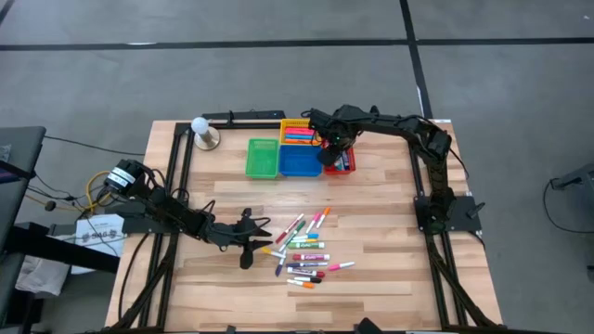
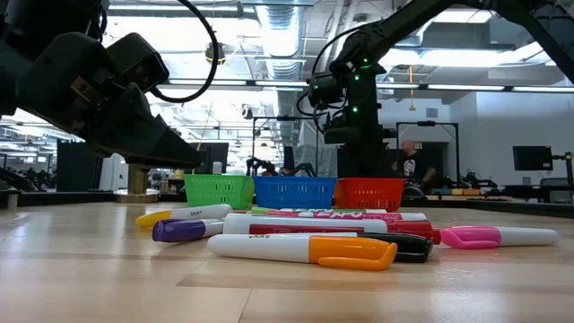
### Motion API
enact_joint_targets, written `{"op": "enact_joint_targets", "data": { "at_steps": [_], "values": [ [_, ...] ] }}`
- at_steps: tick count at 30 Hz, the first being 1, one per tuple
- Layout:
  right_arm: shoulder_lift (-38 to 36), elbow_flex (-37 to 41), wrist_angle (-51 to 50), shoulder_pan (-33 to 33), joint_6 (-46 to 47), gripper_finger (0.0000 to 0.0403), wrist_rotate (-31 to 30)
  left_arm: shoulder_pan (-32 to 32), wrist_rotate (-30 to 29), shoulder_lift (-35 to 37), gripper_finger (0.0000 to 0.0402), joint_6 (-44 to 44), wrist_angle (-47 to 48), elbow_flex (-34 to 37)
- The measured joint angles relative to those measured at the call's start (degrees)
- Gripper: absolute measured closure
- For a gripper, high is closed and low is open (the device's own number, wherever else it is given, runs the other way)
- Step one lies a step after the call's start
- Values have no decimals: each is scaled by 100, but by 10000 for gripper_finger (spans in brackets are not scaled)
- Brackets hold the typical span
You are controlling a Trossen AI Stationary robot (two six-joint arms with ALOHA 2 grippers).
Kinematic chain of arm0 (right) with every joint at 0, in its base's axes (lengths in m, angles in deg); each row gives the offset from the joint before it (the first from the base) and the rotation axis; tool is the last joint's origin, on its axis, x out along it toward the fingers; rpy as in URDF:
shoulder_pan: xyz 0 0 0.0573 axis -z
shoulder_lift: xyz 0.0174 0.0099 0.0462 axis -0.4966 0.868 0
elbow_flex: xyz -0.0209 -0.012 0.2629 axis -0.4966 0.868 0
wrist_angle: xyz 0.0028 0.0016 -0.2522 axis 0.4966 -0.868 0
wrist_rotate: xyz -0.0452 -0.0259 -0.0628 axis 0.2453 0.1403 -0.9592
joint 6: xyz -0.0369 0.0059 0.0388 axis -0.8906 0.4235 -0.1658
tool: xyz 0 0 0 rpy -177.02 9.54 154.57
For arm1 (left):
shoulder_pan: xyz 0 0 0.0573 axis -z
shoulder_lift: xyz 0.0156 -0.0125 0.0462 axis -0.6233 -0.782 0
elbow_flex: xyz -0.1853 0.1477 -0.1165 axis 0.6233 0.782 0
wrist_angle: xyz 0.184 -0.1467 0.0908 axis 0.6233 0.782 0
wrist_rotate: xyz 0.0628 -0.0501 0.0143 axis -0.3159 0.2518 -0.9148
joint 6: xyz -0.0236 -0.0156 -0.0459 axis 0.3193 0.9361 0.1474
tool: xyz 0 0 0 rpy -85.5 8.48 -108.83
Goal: Pick & Place Markers
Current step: Put the large light green marker pen into the red bin
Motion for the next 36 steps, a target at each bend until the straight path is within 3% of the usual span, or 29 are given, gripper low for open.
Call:
{"op": "enact_joint_targets", "data": {
  "at_steps": [7, 18, 23, 28, 32, 36],
  "values": [
    [-2, 0, -73, 0, -167, 212, -1, 0, -1, 0, 294, 0, 0, 0],
    [-219, -315, -387, -72, -293, 204, -23, 0, 0, 0, 294, 0, 31, -1],
    [-852, -323, -392, -312, -308, 207, -223, 0, 0, 2, 294, 17, 42, -2],
    [-1834, -99, -184, -802, -161, 204, -808, 83, 3, 2, 294, 20, 44, -2],
    [-2842, 663, 335, -1325, -13, 206, -1088, 130, 3, 2, 294, 20, 44, -2],
    [-3975, 1906, 1195, -1941, 154, 210, -1078, 142, 3, 2, 294, 20, 43, -2]
  ]
}}
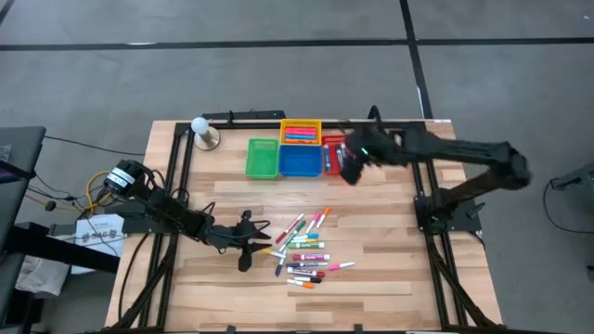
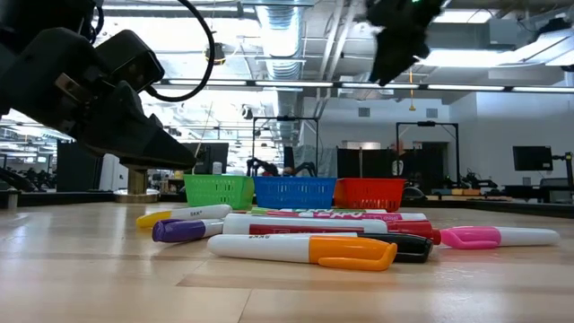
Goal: Pick & Place Markers
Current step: Put the large light green marker pen into the red bin
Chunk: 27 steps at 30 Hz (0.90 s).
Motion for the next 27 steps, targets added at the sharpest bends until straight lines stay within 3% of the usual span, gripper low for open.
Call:
{"op": "enact_joint_targets", "data": {
  "at_steps": [7, 13, 18, 24, 27],
  "values": [
    [-1589, 2422, 1912, -1387, 622, 215, 20, -2, 0, 0, 294, -17, -12, 0],
    [-1987, 3763, 3488, -2524, 790, 213, 23, -2, 0, 0, 294, -17, -45, 0],
    [-1813, 4116, 4454, -3006, 621, 217, -4, -98, 4, 0, 294, 3, -156, -7],
    [-1370, 4115, 5448, -3150, -379, 217, 2, -427, 14, 0, 294, -414, -281, -123],
    [-1142, 4113, 5895, -3150, -733, 216, 11, -714, 332, 0, 294, -568, -285, -344]
  ]
}}
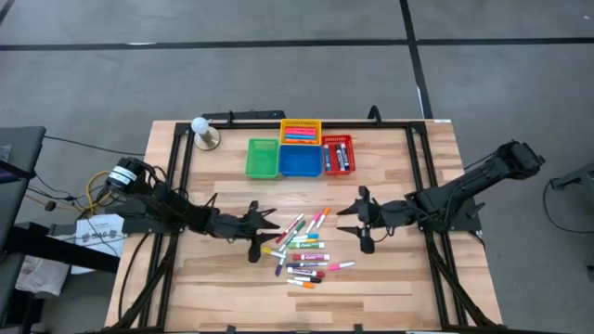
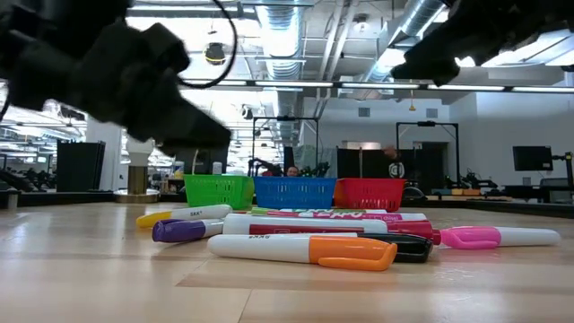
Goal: Pick & Place Markers
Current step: Put the large light green marker pen into the red bin
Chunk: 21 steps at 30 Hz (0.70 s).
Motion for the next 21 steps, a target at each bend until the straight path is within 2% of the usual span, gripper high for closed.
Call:
{"op": "enact_joint_targets", "data": {
  "at_steps": [4, 6, 8, 10, 14, 17, 21],
  "values": [
    [340, -2, 55, 15, -35, 215, 13, -431, 1104, 0, 294, 4, 32, -394],
    [495, -2, -51, 15, -38, 216, 13, -598, 1340, 0, 294, 2, 187, -594],
    [643, -1, -200, 15, -32, 219, 0, -744, 1580, 2, 294, -30, 687, -829],
    [759, 2, -221, 15, 54, 222, -18, -834, 1814, 2, 294, -43, 1571, -1146],
    [833, -4, -363, 15, 501, 233, -537, -755, 1984, 2, 294, -340, 3170, -1778],
    [784, -4, -765, 17, 701, 242, -940, -606, 2103, 2, 294, -854, 3427, -2063],
    [742, -4, -1153, 15, 944, 253, -1022, -513, 2173, 2, 294, -1331, 3500, -2220]
  ]
}}
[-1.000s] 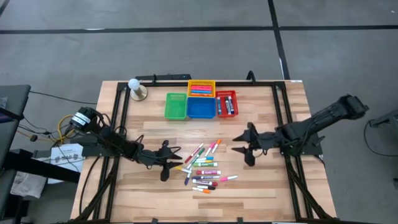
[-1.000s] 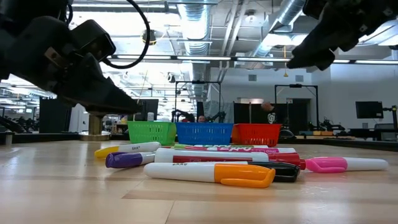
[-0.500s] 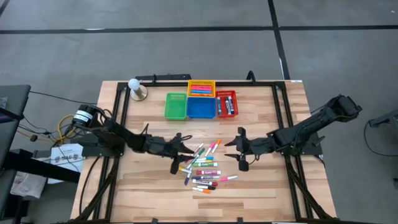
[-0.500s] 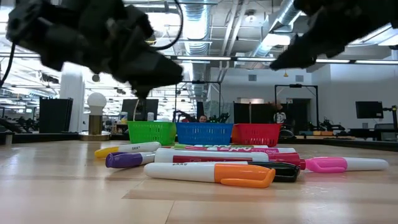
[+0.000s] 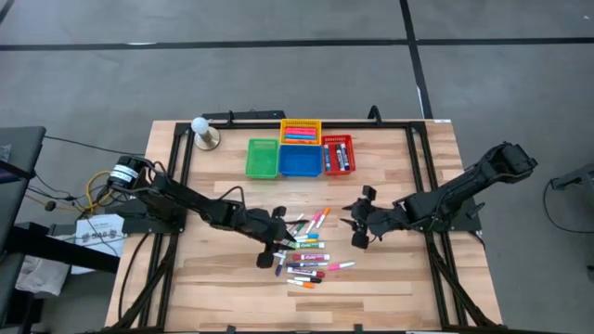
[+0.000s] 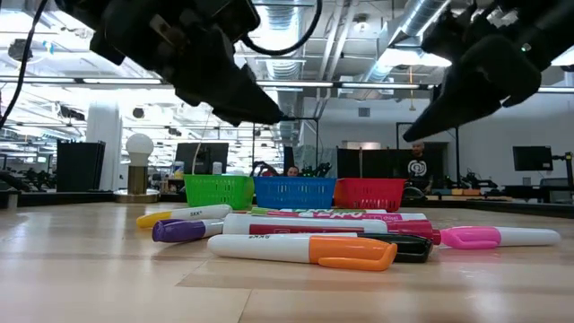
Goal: Pick & Place Markers
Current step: Put the large light green marker pen into the red bin
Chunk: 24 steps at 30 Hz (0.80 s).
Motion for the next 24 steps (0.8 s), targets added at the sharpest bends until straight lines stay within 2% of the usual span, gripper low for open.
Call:
{"op": "enact_joint_targets", "data": {
  "at_steps": [6, 11, 15, 20, 24],
  "values": [
    [-2, 0, -68, 1, 69, 264, 249, -2, -136, 0, 294, -33, 67, 6],
    [-2, 0, -165, 0, 72, 269, 271, -2, -530, -9, 294, -212, -11, 7],
    [-4, 0, -312, -10, 73, 270, 280, -4, -791, -238, 294, -480, -509, 10],
    [-4, 0, -383, -2, 76, 269, 285, -2, -645, -824, 294, -797, -1278, -2],
    [-4, 0, -383, -11, 76, 271, 286, -55, -638, -1023, 294, -800, -1597, -7]
  ]
}}
